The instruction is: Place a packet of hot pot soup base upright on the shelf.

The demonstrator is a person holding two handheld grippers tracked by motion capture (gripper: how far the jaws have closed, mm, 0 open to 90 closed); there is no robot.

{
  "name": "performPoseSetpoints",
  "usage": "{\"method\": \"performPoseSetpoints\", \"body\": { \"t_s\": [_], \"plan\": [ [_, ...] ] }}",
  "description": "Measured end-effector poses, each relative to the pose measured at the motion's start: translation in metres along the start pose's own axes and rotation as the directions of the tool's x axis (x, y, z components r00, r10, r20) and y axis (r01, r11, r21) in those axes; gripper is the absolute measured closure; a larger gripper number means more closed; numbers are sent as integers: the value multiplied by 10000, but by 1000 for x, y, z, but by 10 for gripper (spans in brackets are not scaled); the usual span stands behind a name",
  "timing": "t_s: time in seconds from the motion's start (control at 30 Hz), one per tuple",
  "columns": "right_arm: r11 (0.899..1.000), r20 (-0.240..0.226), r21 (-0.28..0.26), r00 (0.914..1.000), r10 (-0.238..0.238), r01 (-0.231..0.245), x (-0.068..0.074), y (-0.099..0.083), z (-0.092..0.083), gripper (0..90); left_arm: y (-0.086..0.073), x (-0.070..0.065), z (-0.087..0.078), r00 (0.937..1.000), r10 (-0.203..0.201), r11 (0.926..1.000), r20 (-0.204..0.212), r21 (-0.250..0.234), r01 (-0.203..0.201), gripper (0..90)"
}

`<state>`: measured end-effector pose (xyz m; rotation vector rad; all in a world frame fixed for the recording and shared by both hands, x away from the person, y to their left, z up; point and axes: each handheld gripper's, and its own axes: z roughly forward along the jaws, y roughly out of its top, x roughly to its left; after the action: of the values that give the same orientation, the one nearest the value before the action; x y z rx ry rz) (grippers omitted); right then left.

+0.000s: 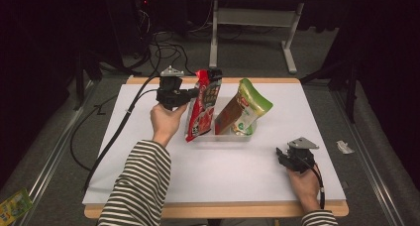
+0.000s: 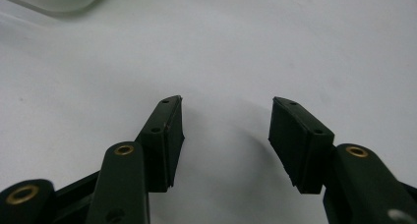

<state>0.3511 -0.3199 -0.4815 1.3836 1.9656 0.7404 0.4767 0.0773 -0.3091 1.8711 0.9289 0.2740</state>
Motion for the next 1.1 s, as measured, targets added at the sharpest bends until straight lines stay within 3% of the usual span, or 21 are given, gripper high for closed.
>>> {"method": "performPoseSetpoints", "body": {
  "t_s": [0.1,0.2,0.33,0.5,0.63,1.1],
  "plan": [
    [10000,30,-35,10000,-24,24,0,0,0,473,2,2,3,9998,-177,9996,-44,-216,176,900],
    [10000,74,-60,9999,-70,70,1,0,0,473,-1,0,5,9999,-31,9995,-117,-318,27,900],
    [10000,104,-41,9999,-57,58,2,0,0,474,-8,-7,6,9997,228,9997,58,-20,-228,900],
    [9999,151,-66,9998,-125,126,2,0,0,472,-7,-6,3,9996,190,9992,210,337,-197,882],
    [9999,160,-77,9998,-150,151,2,0,0,473,-9,-7,4,9988,488,9977,67,460,-491,877],
    [9997,206,-79,9996,-208,210,3,0,0,473,-10,-8,-1,9968,794,9945,-104,696,-784,774]
  ]
}}
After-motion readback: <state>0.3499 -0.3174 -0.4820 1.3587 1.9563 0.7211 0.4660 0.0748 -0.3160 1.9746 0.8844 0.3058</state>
